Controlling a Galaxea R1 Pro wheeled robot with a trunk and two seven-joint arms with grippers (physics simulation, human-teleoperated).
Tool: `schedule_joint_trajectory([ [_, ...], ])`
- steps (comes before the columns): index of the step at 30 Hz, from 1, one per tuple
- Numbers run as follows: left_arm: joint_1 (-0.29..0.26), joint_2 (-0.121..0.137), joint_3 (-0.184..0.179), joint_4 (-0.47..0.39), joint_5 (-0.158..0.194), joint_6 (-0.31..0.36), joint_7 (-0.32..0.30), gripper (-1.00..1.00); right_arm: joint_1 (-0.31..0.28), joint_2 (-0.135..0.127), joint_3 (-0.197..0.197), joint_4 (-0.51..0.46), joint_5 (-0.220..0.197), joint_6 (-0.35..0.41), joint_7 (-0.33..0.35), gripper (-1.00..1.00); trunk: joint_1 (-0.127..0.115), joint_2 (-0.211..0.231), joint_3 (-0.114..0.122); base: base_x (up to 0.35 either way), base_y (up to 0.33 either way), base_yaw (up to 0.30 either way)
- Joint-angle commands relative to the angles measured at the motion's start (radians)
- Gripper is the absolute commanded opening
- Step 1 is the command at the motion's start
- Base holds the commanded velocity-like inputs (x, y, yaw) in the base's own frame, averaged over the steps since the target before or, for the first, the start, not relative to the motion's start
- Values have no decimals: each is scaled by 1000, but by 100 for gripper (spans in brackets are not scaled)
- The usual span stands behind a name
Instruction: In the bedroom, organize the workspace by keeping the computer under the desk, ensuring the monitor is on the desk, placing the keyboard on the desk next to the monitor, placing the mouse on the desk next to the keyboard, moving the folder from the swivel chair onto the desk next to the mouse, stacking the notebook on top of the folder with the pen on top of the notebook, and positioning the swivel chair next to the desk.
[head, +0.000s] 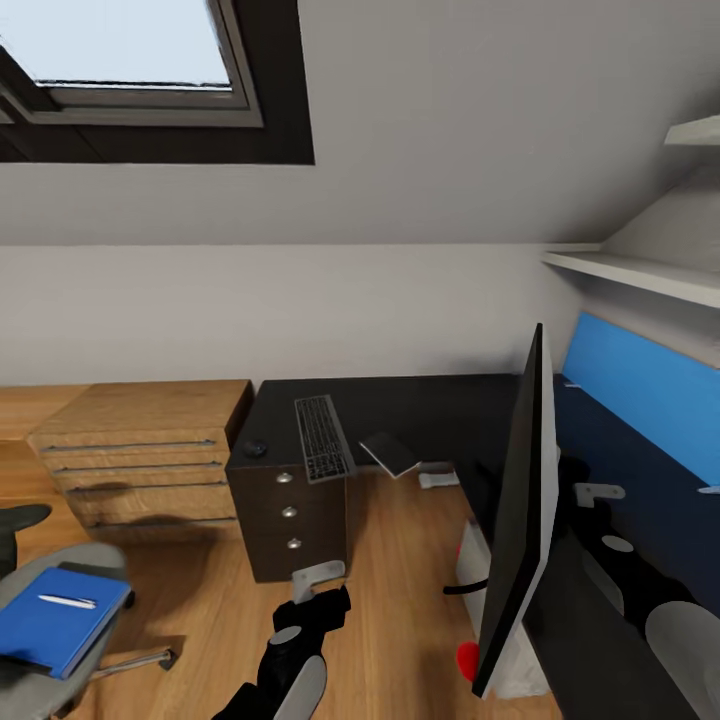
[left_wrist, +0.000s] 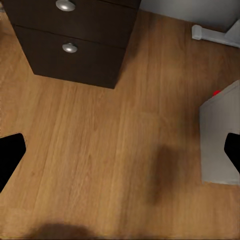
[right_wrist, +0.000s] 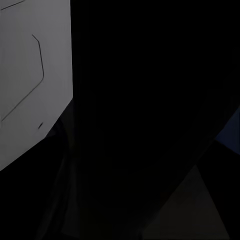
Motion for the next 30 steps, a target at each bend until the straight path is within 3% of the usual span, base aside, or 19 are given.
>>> schedule_joint_trajectory([
  [1, -1, 0, -1, -1, 6, 3, 7, 100, -1, -1, 10, 1, -10, -4, -5, -100, 0, -1, -2, -334, 0, 0],
  [16, -1, 0, -2, -1, 7, 4, 7, 100, -1, -1, 10, 1, -10, -4, -5, -100, 0, -1, -2, -334, -1, 0],
  [30, -1, 0, -3, -1, 7, 3, 9, 100, -1, -1, 11, 3, -10, -4, -5, -100, 0, -1, -2, -308, -178, 0],
])
